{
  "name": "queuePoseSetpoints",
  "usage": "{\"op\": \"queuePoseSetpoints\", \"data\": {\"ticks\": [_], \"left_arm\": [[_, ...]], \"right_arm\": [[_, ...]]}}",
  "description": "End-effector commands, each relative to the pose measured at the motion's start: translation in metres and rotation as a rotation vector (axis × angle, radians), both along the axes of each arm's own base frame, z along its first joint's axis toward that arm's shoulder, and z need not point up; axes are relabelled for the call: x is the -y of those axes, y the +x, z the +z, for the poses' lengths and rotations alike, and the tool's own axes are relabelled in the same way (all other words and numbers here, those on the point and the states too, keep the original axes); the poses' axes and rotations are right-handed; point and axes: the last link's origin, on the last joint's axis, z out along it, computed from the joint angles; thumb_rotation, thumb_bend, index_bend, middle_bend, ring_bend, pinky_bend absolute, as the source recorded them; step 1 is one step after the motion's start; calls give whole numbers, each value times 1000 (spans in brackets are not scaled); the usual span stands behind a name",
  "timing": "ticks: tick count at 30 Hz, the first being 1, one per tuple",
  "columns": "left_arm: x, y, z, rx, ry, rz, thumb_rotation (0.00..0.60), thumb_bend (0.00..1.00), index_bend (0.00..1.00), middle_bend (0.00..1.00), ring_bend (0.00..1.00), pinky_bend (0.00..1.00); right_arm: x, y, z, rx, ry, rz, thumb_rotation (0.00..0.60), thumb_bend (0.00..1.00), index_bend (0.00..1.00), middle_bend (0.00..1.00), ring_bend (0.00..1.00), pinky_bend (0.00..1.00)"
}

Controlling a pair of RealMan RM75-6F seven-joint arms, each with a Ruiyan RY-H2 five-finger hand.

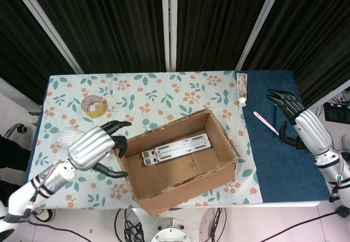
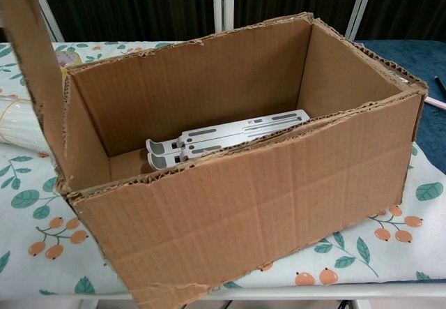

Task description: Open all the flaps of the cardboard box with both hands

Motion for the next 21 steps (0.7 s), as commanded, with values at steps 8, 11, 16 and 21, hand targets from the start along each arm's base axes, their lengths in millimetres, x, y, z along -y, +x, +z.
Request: {"op": "queuePoseSetpoints", "data": {"ticks": [8, 11, 16, 21], "left_arm": [[21, -35, 23, 21, 35, 121, 0, 0, 643, 550, 144, 200], [23, -45, 30, 42, 66, 155, 0, 0, 642, 545, 147, 200], [23, -85, 34, -1, 167, 296, 12, 0, 486, 420, 150, 201], [35, -140, 19, -124, 369, 421, 177, 28, 109, 68, 85, 201]], "right_arm": [[6, 4, -13, -4, 31, 5, 600, 886, 0, 9, 0, 0], [7, 2, -17, -12, 38, 2, 600, 886, 0, 8, 0, 0], [-5, -19, -26, -158, 24, -43, 600, 899, 0, 0, 0, 0], [-38, -63, -47, -505, -128, -180, 600, 773, 0, 0, 0, 0]]}}
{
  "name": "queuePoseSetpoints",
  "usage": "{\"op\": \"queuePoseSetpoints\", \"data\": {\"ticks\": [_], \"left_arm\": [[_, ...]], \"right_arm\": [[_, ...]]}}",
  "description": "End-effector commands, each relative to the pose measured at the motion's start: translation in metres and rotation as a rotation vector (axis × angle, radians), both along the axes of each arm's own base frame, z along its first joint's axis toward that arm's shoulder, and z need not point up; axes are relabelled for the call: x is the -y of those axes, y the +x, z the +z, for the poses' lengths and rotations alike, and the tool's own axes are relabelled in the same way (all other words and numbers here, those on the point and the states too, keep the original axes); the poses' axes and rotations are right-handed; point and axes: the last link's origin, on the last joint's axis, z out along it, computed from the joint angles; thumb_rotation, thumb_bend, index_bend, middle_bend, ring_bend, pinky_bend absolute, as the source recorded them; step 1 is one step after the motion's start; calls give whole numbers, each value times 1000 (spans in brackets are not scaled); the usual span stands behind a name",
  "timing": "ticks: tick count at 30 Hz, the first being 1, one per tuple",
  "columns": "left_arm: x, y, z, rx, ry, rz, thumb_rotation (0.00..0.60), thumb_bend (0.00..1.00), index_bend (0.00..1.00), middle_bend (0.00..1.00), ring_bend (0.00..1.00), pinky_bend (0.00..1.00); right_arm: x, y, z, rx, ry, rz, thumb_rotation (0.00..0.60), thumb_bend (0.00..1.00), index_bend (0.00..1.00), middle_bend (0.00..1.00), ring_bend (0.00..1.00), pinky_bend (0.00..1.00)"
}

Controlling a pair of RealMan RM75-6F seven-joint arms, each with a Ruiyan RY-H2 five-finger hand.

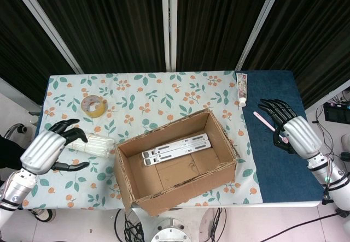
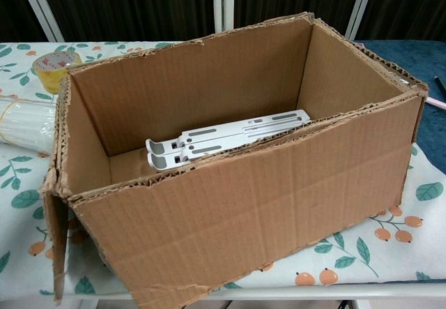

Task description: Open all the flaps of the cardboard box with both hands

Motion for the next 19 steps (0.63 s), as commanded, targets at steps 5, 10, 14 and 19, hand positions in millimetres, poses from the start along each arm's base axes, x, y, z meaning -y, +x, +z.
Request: {"op": "queuePoseSetpoints", "data": {"ticks": [5, 10, 14, 19], "left_arm": [[29, -90, -25, -195, 258, 239, 151, 35, 58, 28, 64, 196], [45, -123, -22, -251, 323, 318, 85, 46, 47, 28, 56, 188], [53, -140, -19, -184, 344, 348, 57, 47, 45, 28, 56, 188], [55, -146, -20, -153, 344, 330, 49, 49, 45, 29, 56, 188]], "right_arm": [[-65, -69, -32, -390, -275, -267, 600, 481, 0, 0, 0, 0], [-84, -96, -28, -371, -345, -410, 600, 473, 0, 0, 0, 0], [-90, -113, -26, -317, -348, -468, 600, 477, 0, 0, 0, 0], [-92, -117, -24, -295, -344, -474, 600, 477, 0, 0, 0, 0]]}}
